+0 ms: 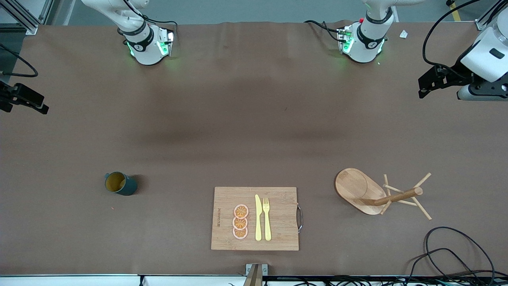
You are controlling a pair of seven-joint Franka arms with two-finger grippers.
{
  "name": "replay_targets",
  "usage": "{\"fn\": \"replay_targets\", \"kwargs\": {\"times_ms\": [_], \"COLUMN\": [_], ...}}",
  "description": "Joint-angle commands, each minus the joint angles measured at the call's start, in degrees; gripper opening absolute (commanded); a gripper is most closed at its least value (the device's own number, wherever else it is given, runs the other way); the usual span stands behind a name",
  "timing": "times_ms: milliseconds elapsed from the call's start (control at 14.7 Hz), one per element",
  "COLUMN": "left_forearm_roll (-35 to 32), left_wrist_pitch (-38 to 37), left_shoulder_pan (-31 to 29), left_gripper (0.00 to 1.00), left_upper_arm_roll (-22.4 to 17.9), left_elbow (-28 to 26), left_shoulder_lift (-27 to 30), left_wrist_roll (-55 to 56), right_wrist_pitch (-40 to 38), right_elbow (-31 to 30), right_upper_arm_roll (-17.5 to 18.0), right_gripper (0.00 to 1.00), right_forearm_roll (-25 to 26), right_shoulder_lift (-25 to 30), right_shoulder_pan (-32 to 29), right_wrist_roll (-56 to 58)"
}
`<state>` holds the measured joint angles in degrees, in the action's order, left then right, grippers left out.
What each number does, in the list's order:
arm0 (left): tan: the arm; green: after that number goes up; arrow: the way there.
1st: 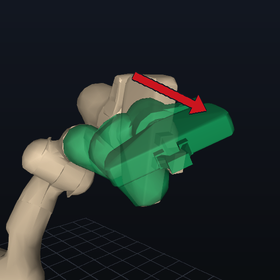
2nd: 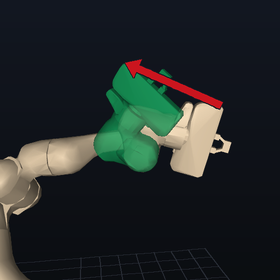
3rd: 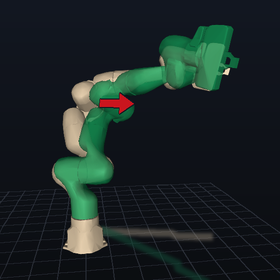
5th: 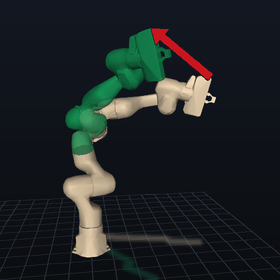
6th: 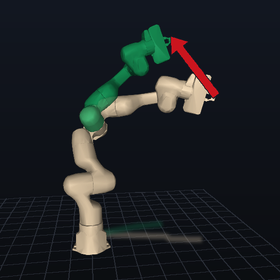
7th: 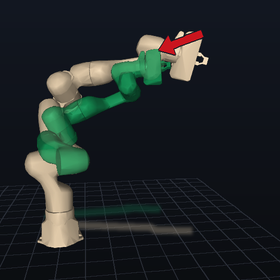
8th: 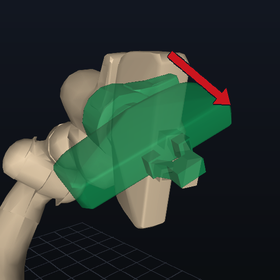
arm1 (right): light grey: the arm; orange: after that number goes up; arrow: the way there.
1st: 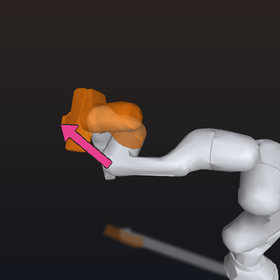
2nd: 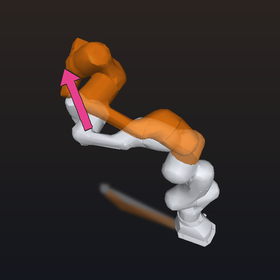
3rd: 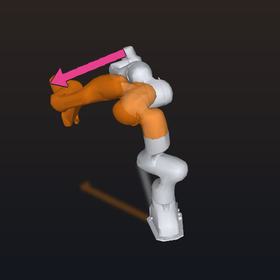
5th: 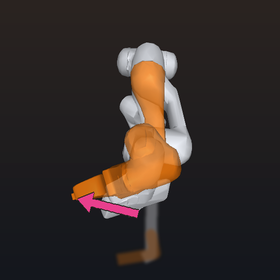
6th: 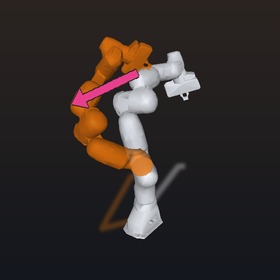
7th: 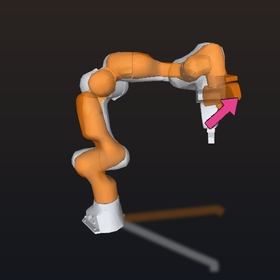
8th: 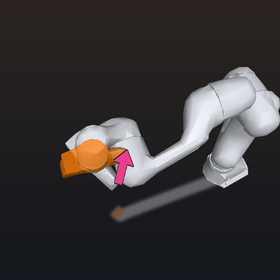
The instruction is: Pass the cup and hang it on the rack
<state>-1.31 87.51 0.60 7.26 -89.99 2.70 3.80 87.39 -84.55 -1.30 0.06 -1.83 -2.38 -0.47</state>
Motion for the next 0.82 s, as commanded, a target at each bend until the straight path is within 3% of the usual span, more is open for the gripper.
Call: {"fn": "replay_targets", "kwargs": {"times_ms": [0,749], "left_forearm_roll": [-0.4,-0.3], "left_wrist_pitch": [-1.2,-1.2], "left_shoulder_pan": [-0.6,-1.0], "left_gripper": [1.00,1.00], "left_upper_arm_roll": [0.5,0.4], "left_elbow": [0.8,0.2], "left_shoulder_lift": [0.2,-0.1], "left_wrist_roll": [-0.4,-0.8], "right_wrist_pitch": [-0.3,-0.3], "right_elbow": [-0.3,-0.3], "right_upper_arm_roll": [0.3,0.3], "right_gripper": [1.00,1.00], "right_forearm_roll": [-0.3,-0.3], "right_shoulder_lift": [0.6,0.6], "right_shoulder_pan": [-0.5,-0.5], "right_wrist_roll": [0.7,0.7]}}
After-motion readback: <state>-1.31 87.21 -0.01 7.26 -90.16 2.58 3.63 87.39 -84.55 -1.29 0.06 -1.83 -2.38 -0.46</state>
